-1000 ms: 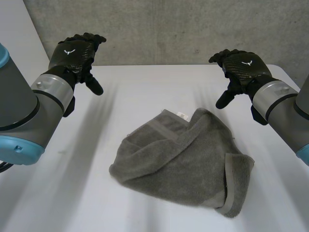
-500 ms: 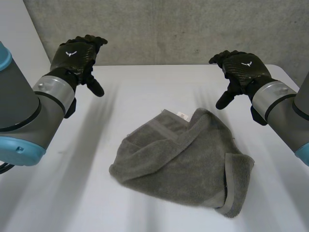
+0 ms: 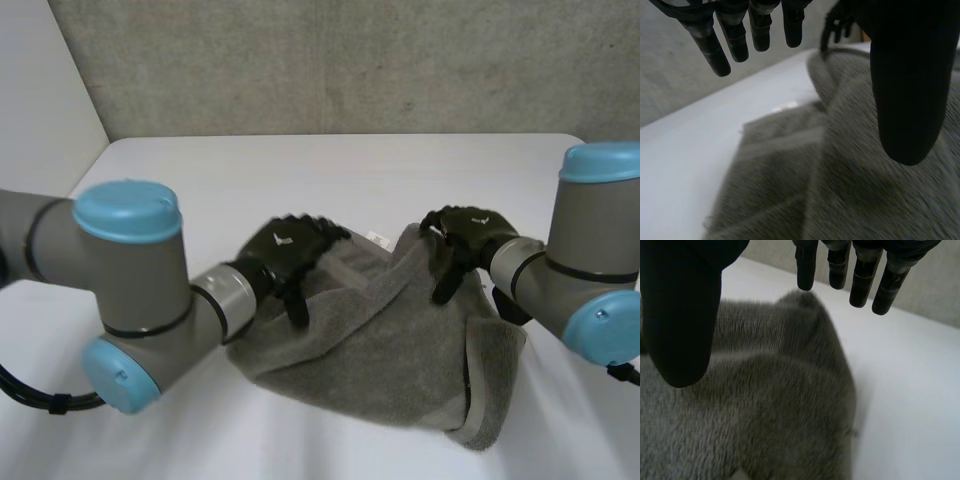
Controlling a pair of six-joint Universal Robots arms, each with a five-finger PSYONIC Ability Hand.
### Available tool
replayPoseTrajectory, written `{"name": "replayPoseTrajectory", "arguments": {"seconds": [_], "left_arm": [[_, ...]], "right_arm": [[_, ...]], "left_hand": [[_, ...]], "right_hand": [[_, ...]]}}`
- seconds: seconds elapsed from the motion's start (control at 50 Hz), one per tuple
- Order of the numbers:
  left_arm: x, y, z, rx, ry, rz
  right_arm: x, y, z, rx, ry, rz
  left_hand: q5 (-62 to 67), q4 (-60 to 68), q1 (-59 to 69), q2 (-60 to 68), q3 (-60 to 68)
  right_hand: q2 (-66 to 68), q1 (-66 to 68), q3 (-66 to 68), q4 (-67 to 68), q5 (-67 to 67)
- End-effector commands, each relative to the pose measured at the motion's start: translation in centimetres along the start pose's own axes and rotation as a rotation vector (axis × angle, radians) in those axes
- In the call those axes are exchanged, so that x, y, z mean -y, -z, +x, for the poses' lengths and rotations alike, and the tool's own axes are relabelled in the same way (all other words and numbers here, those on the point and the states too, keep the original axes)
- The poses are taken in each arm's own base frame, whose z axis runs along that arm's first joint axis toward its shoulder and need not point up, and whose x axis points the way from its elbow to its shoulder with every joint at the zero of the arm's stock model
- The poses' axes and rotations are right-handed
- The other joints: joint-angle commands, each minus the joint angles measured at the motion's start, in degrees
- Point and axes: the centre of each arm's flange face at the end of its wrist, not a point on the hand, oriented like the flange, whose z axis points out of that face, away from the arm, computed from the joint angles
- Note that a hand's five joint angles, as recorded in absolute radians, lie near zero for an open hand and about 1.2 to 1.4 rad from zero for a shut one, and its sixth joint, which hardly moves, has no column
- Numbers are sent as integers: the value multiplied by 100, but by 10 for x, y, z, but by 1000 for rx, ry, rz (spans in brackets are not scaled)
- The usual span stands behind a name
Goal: Fold the laundry
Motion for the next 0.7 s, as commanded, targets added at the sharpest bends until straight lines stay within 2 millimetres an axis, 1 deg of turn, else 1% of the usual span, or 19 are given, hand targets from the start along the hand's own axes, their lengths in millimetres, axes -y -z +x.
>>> {"name": "replayPoseTrajectory", "arguments": {"seconds": [0.02,0.04,0.12,0.16,0.18,0.2,0.28,0.32,0.34,0.36,0.38,0.4,0.42,0.44,0.46,0.54,0.6,0.66,0.7], "left_arm": [[-26,-6,17,-40,-110,-65],[-28,-6,21,-49,-123,-71],[-29,-9,23,-56,-130,-68],[-27,-12,22,-57,-127,-56],[-27,-12,22,-57,-127,-56],[-23,-14,21,-49,-129,-42],[-8,-19,15,-12,-146,3],[23,-22,0,110,-161,78],[23,-22,0,111,-161,79],[46,-21,-11,201,-165,135],[71,-16,-22,284,-162,195],[71,-16,-22,285,-162,196],[94,-8,-30,352,-157,254],[94,-7,-30,352,-157,255],[115,2,-35,405,-154,311],[145,29,-37,456,-149,405],[138,33,-35,453,-148,383],[110,39,-23,419,-132,296],[73,46,-10,377,-91,192]], "right_arm": [[-21,-18,-3,-16,-12,-47],[-21,-18,-3,-16,-12,-47],[-17,-23,-4,-22,4,-21],[-12,-26,-4,-20,9,10],[-5,-28,-3,-18,13,50],[3,-32,-4,-12,20,99],[28,-39,-5,15,48,222],[46,-40,-6,25,72,294],[66,-38,-9,37,103,375],[89,-33,-15,41,144,468],[89,-33,-15,41,144,469],[113,-24,-20,37,183,569],[113,-24,-20,36,183,570],[134,-14,-26,32,221,670],[152,-3,-32,23,252,766],[170,15,-41,20,285,880],[162,21,-51,58,295,849],[137,18,-60,120,299,738],[122,16,-64,152,298,663]], "left_hand": [[452,516,530,513,513],[818,883,896,880,879],[2554,2619,2632,2616,2616],[5533,5597,5611,5595,5594],[5549,5613,5627,5610,5610],[6631,6695,6709,6693,6692],[6859,6923,6937,6920,6920],[6859,6923,6937,6920,6920],[6859,6923,6937,6920,6920],[6859,6923,6937,6920,6920],[6859,6923,6937,6920,6920],[6859,6923,6937,6920,6920],[6859,6923,6937,6920,6920],[6859,6923,6937,6920,6920],[6859,6923,6937,6920,6920],[6859,6923,6937,6920,6920],[6859,6923,6937,6920,6920],[6859,6923,6937,6920,6920],[6859,6923,6937,6920,6920]], "right_hand": [[802,946,771,778,721],[806,949,774,782,724],[4477,4621,4446,4453,4396],[5667,5811,5636,5643,5586],[6677,6821,6646,6653,6596],[6687,6831,6656,6663,6606],[6687,6831,6656,6663,6606],[6687,6831,6656,6663,6606],[6687,6831,6656,6663,6606],[6687,6831,6656,6663,6606],[6687,6831,6656,6663,6606],[6687,6831,6656,6663,6606],[6687,6831,6656,6663,6606],[6687,6831,6656,6663,6606],[6687,6831,6656,6663,6606],[6687,6831,6656,6663,6606],[6687,6831,6656,6663,6606],[6687,6831,6656,6663,6606],[6687,6831,6656,6663,6606]]}}
